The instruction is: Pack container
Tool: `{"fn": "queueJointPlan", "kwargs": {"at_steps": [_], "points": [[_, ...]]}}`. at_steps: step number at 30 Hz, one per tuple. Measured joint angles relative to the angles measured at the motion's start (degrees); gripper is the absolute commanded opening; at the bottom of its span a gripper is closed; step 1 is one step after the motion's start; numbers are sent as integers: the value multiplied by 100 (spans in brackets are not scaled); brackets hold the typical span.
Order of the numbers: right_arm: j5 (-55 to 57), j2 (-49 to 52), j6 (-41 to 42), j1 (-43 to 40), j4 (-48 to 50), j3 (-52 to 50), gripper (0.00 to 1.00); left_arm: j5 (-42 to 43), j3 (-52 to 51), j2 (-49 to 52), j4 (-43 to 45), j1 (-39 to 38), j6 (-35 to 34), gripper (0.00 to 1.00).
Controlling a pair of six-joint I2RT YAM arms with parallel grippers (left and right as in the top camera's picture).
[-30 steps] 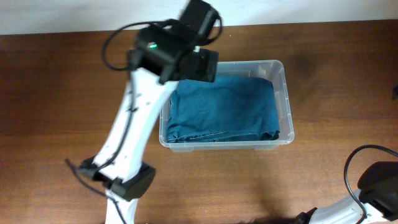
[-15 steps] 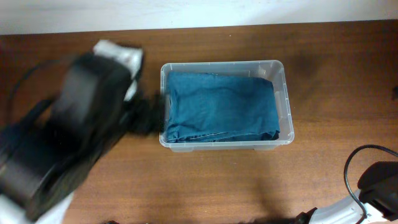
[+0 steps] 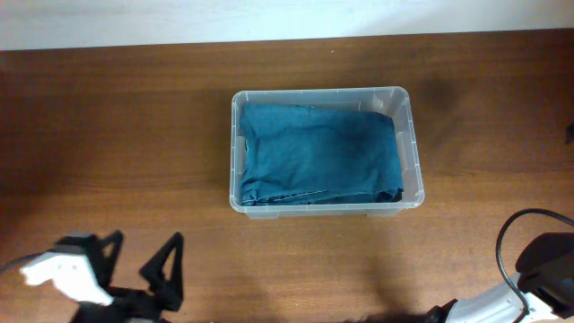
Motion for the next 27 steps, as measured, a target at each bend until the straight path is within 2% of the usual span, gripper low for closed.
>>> {"fn": "queueJointPlan", "kwargs": {"at_steps": [6,13,21,27], "points": [[-2,0,4,0,-2,0,98,24,-1285,-188,-2,0,-343,99],[-2,0,0,0,-2,0,98,59,-1405,-190,9,0,-365,99],[-2,0,2,0,-2,0,98,-2,-1853,-201,166,0,970,100],[-2,0,-2,0,-2,0,98,-52,-2719,-205,1139,4,1648,99]]}}
